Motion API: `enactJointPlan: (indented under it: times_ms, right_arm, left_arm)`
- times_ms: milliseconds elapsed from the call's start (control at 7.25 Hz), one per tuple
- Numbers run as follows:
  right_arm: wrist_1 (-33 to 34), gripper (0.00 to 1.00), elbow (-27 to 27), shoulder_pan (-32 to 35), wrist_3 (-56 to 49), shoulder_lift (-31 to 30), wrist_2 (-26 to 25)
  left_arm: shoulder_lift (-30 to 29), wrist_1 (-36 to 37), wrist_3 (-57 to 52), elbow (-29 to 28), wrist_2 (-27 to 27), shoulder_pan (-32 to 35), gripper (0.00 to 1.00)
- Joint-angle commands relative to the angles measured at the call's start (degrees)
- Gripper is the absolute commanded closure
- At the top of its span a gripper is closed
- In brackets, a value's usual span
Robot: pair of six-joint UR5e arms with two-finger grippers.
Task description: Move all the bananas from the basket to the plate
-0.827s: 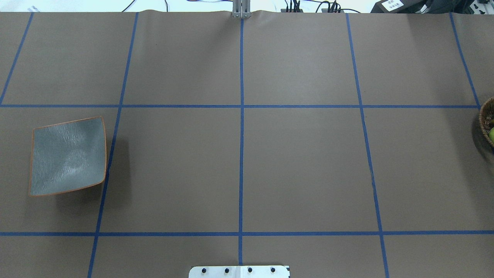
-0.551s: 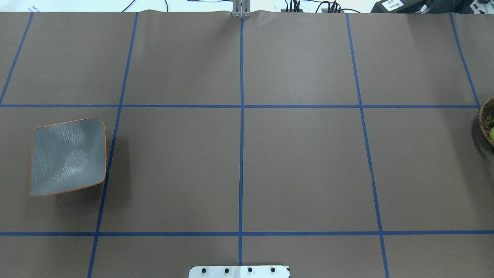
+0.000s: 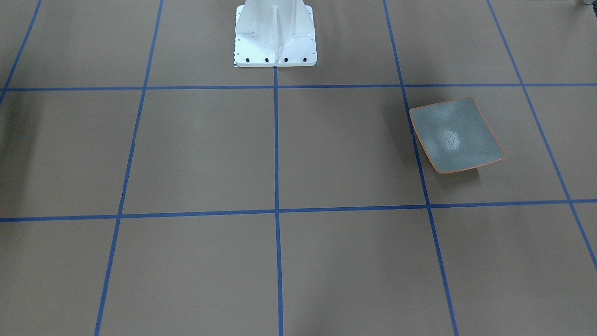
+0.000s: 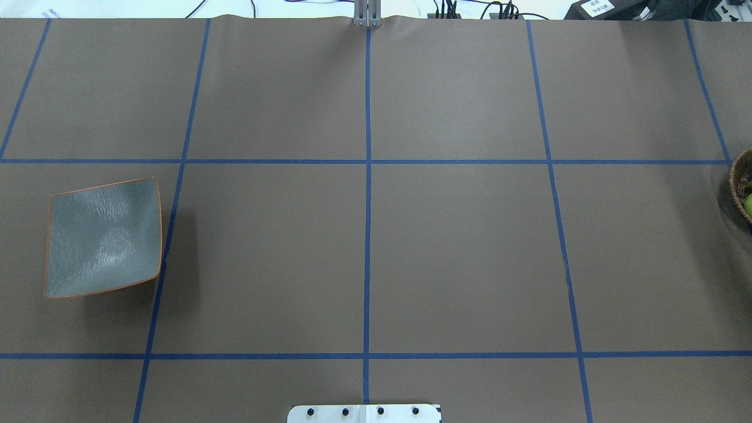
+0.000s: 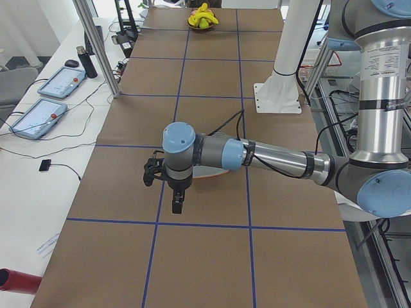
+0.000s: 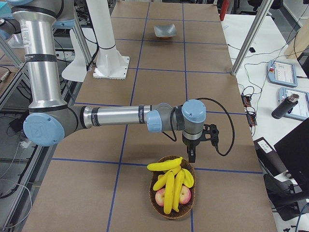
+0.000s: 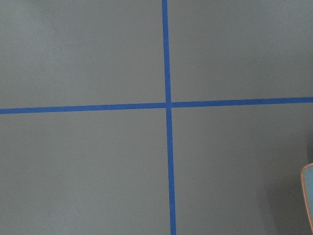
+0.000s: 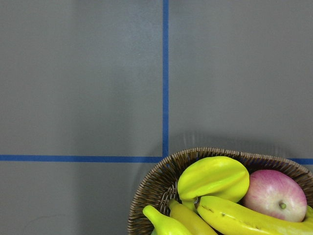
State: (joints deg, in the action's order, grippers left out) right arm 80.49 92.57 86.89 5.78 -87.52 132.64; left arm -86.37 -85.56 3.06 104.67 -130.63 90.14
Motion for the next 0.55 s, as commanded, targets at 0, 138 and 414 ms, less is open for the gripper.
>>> enactJointPlan:
  times_ms: [0, 138, 414]
  right_arm:
    - [-9.43, 0.0, 0.33, -5.66, 0.46, -5.18, -1.94]
    - [-11.99, 0.0, 0.24, -5.76, 0.2, -7.73, -2.91]
    - [-15.79, 0.0, 0.59, -5.76, 0.11, -12.04, -4.23]
  left_arm:
    - [-0.02, -0.04, 0.11, -0.16, 0.02, -0.05, 0.0]
    - [-0.02, -0.13, 0.11, -0.16, -0.07, -0.05, 0.0]
    - [-0.02, -0.13, 0.11, -0.25, -0.07, -0.14, 0.0]
